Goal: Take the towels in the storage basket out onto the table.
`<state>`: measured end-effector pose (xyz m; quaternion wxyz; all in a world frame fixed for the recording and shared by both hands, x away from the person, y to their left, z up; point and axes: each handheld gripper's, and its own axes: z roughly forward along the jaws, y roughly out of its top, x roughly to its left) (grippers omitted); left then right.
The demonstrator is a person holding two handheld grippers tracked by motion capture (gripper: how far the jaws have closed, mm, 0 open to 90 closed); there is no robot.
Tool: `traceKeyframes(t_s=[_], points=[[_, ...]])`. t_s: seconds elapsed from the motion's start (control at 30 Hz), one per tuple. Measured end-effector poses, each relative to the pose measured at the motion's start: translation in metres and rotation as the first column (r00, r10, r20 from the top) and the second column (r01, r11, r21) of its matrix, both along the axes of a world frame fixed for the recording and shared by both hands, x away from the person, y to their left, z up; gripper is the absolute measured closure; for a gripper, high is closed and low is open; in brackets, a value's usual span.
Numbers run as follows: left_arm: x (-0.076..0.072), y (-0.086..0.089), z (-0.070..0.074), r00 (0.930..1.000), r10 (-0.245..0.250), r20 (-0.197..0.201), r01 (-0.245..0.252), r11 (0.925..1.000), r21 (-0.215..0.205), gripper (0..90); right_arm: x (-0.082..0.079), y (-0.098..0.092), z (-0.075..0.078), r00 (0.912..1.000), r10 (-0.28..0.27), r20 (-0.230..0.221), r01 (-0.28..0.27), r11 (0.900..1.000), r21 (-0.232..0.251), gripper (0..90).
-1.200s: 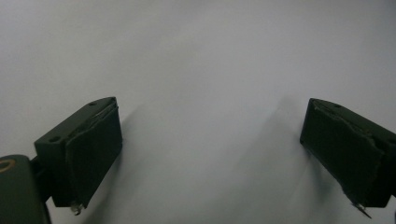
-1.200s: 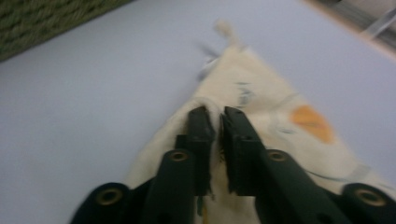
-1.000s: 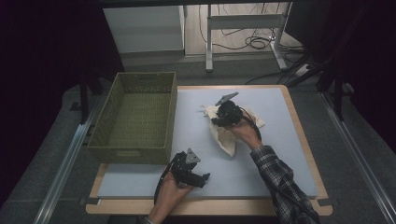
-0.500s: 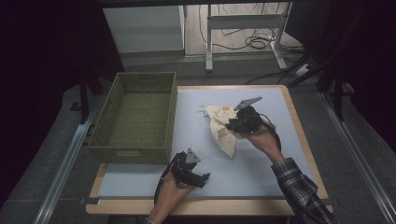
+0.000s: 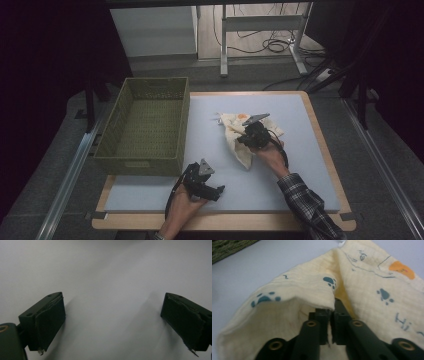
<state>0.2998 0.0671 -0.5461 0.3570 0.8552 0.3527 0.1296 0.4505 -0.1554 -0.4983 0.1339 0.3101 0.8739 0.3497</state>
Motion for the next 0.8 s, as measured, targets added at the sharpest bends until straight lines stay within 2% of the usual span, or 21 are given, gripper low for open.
traceKeyframes(t_s=[0.17, 0.33, 0.37, 0.4, 0.5, 0.53, 0.73, 0.77, 0.8], points=[[0.000, 0.000, 0.000, 1.0000, 0.000, 0.000, 0.000, 1.0000, -0.002, 5.6, -0.016, -0.025, 0.023, 0.9993, -0.008, 0.036, 0.009, 1.000, -0.012, 87.4], [0.000, 0.000, 0.000, 1.0000, 0.001, 0.000, -0.001, 1.0000, -0.002, 5.6, -0.038, -0.065, 0.047, 0.9962, -0.048, 0.072, 0.051, 0.998, -0.030, 87.3], [0.000, 0.000, 0.000, 1.0000, -0.001, 0.001, 0.001, 1.0000, 0.000, 5.6, -0.048, -0.080, 0.054, 0.9940, -0.068, 0.086, 0.072, 0.996, -0.046, 87.3], [0.000, 0.000, 0.000, 1.0000, -0.001, 0.001, 0.001, 1.0000, 0.000, 5.6, -0.048, -0.080, 0.054, 0.9940, -0.068, 0.086, 0.072, 0.996, -0.046, 87.3], [0.000, 0.000, 0.000, 1.0000, 0.000, 0.000, 0.000, 1.0000, 0.001, 5.6, -0.064, -0.109, 0.070, 0.9891, -0.102, 0.107, 0.109, 0.992, -0.068, 87.1], [0.000, 0.000, 0.000, 1.0000, 0.000, 0.000, 0.000, 1.0000, 0.000, 5.6, -0.064, -0.109, 0.070, 0.9891, -0.102, 0.107, 0.109, 0.992, -0.068, 87.1], [0.000, 0.000, 0.000, 1.0000, 0.001, 0.002, -0.001, 1.0000, 0.000, 5.6, -0.089, -0.141, 0.089, 0.9787, -0.142, 0.148, 0.158, 0.983, -0.098, 86.1], [0.000, 0.000, 0.000, 1.0000, 0.001, 0.002, -0.001, 1.0000, -0.001, 5.6, -0.092, -0.145, 0.089, 0.9784, -0.145, 0.147, 0.161, 0.982, -0.100, 85.3], [0.000, 0.000, 0.000, 1.0000, 0.000, 0.002, 0.000, 1.0000, 0.000, 5.6, -0.095, -0.151, 0.083, 0.9806, -0.148, 0.128, 0.162, 0.981, -0.106, 81.0]])
